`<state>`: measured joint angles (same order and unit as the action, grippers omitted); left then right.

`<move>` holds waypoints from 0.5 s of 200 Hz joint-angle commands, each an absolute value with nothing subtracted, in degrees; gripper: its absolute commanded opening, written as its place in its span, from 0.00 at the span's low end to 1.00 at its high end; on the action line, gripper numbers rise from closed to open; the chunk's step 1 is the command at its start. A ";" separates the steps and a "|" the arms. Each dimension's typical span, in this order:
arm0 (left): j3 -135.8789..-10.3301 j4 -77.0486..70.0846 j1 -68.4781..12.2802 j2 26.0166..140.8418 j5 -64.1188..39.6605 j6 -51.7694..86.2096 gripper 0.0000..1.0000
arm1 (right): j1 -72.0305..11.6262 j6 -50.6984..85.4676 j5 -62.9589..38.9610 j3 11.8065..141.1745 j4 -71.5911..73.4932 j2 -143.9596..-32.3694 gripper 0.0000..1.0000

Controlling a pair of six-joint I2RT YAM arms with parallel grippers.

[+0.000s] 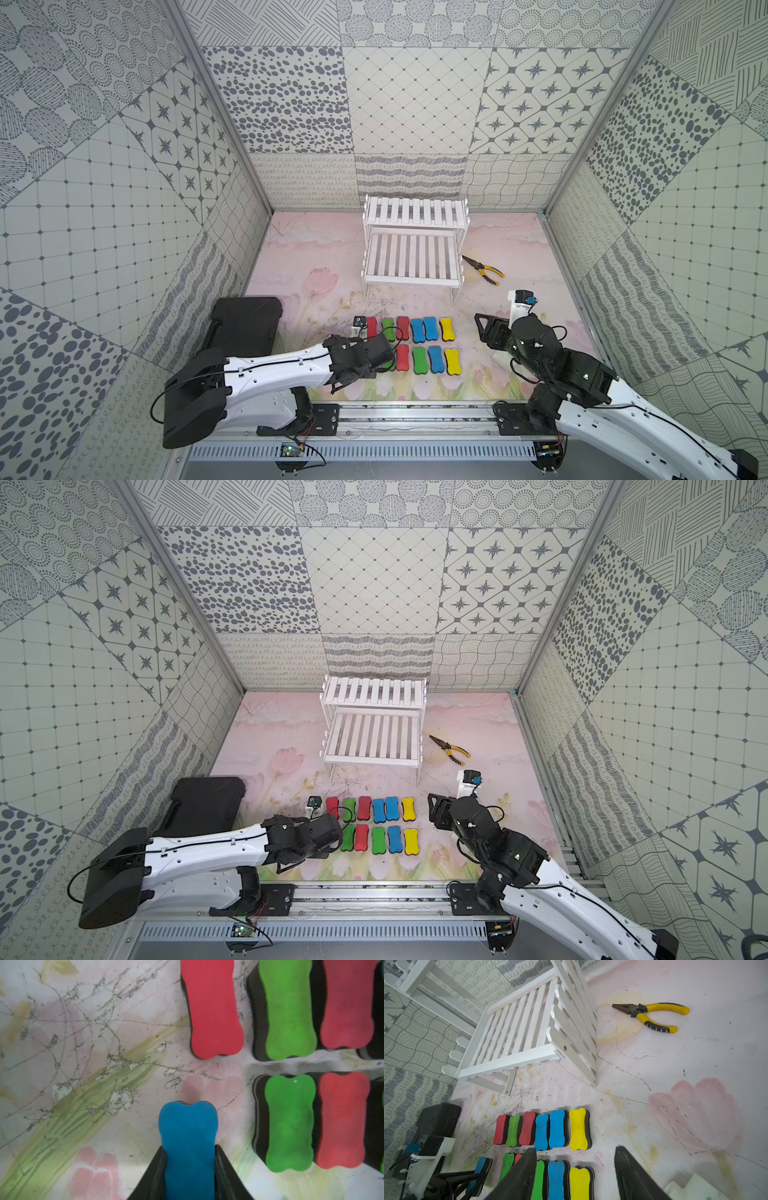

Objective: Remove the whiteboard erasers from the shelf
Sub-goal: Place the whiteboard eraser at the center of the board.

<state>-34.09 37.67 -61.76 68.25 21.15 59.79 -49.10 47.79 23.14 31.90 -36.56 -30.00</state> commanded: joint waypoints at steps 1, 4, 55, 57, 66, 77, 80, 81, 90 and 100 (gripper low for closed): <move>-34.06 32.29 -62.05 70.86 18.26 61.96 0.30 | -48.87 47.99 23.46 32.52 -34.63 -30.00 0.64; -34.17 32.08 -62.07 71.15 18.28 61.82 0.30 | -48.87 47.98 23.47 32.52 -34.63 -30.01 0.64; -37.77 31.38 -61.51 76.51 19.24 59.33 0.31 | -48.86 47.98 23.55 32.52 -34.84 -29.64 0.64; -37.78 31.38 -61.41 76.65 19.25 59.28 0.31 | -48.84 48.03 23.55 32.52 -34.88 -29.56 0.64; -37.73 31.23 -61.18 77.11 19.08 59.16 0.31 | -48.87 48.09 23.47 32.39 -34.89 -29.28 0.64; -37.47 30.94 -61.15 77.31 18.92 59.32 0.31 | -48.86 48.23 23.38 32.27 -34.98 -29.12 0.64; -37.38 30.93 -61.03 77.32 18.90 59.45 0.31 | -48.79 48.25 23.30 32.30 -34.98 -29.09 0.64; -37.37 30.93 -61.06 77.33 18.90 59.52 0.31 | -48.83 48.29 23.25 32.28 -34.98 -29.09 0.64; -37.14 30.85 -60.99 77.34 18.81 59.67 0.33 | -48.84 48.43 23.04 32.12 -34.98 -29.18 0.64; -37.02 30.81 -61.01 77.19 18.81 60.03 0.36 | -48.86 48.69 22.86 32.00 -34.97 -29.40 0.64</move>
